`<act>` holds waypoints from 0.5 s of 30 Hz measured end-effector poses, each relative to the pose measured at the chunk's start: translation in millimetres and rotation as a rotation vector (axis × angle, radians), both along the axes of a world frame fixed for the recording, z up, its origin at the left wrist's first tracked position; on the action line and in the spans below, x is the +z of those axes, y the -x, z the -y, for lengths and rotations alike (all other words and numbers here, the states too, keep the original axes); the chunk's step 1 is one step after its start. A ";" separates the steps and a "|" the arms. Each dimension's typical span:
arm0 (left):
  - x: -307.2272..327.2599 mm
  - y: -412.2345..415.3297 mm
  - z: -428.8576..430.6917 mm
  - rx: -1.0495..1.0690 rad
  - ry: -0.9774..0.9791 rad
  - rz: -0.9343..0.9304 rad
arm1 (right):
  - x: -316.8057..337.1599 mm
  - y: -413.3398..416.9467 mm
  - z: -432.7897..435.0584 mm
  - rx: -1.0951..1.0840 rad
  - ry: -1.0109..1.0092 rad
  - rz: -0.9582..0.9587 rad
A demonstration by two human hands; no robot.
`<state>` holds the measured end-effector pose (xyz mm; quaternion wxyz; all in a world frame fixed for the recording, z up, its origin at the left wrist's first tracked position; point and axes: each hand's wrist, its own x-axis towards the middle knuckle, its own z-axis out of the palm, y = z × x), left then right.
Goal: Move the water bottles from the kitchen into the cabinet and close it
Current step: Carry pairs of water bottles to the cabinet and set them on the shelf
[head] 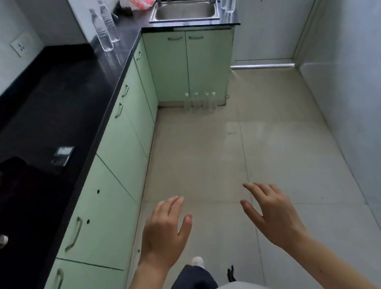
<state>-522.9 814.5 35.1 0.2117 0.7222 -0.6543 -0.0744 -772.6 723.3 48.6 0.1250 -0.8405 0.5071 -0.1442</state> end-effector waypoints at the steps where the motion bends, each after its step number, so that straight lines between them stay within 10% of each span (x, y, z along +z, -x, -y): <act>1: 6.7 -18.1 25.8 -0.002 0.011 0.006 | 5.4 -14.2 21.0 -0.005 0.009 0.004; 15: -21.4 -134.4 290.6 0.127 -0.027 -0.032 | -22.7 -151.8 309.4 0.040 -0.043 0.041</act>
